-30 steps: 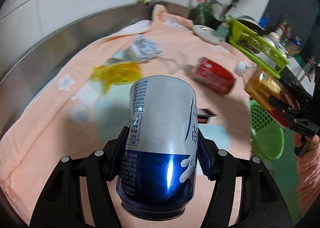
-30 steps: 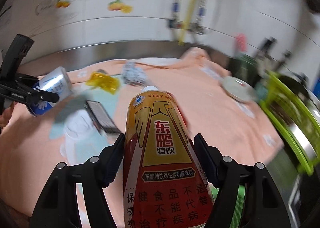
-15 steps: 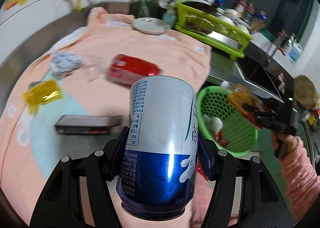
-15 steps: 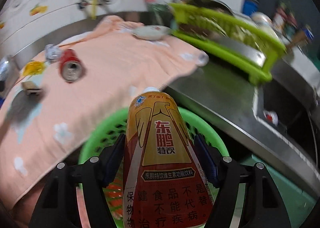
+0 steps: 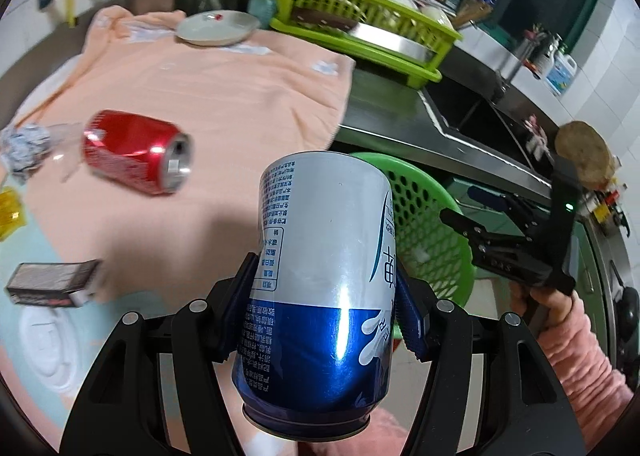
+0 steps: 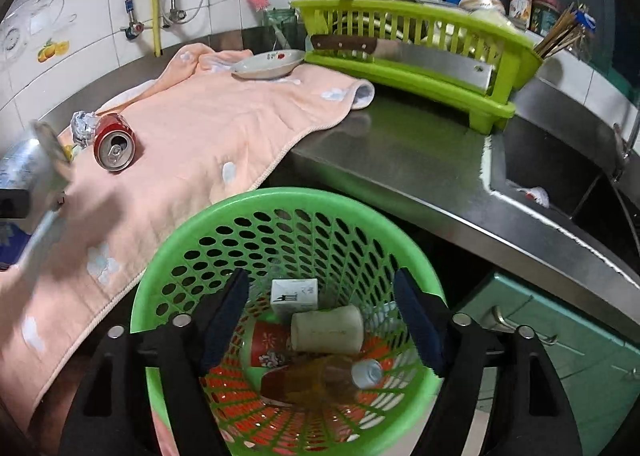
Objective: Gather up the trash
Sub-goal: 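Carry the milk can over the basket and open the left gripper, then move both grippers back over the towel toward the white lid and black box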
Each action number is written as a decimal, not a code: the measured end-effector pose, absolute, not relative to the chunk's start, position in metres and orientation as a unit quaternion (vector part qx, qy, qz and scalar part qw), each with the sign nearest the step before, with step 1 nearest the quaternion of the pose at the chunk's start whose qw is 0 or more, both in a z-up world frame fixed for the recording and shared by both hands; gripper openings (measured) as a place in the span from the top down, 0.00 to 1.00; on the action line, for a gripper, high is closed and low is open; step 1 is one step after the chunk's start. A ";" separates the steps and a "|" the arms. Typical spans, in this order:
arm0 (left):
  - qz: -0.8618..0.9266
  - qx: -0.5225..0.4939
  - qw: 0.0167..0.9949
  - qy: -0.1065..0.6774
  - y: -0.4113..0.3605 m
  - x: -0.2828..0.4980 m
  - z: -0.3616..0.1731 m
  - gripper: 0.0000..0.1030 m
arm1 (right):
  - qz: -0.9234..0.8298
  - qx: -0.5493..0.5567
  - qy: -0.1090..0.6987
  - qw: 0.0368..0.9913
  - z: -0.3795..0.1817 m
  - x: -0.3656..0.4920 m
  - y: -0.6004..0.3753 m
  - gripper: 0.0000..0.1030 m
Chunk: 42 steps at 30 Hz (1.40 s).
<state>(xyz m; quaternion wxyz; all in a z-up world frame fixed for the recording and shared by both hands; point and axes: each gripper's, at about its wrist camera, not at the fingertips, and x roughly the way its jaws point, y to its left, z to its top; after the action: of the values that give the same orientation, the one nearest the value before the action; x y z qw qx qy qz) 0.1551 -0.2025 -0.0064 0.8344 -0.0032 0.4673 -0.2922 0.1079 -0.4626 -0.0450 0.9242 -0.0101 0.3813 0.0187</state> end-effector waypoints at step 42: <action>-0.265 -0.017 0.832 0.486 -0.192 0.144 -0.037 0.29 | 0.073 -0.025 0.356 0.931 -0.024 0.087 -0.421 0.21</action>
<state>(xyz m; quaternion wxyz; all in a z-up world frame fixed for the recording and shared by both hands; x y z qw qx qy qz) 0.1443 -0.1921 -0.0371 0.8323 -0.0173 0.4864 -0.2653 0.0868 -0.4207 -0.0237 0.9312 -0.0248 0.3562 0.0730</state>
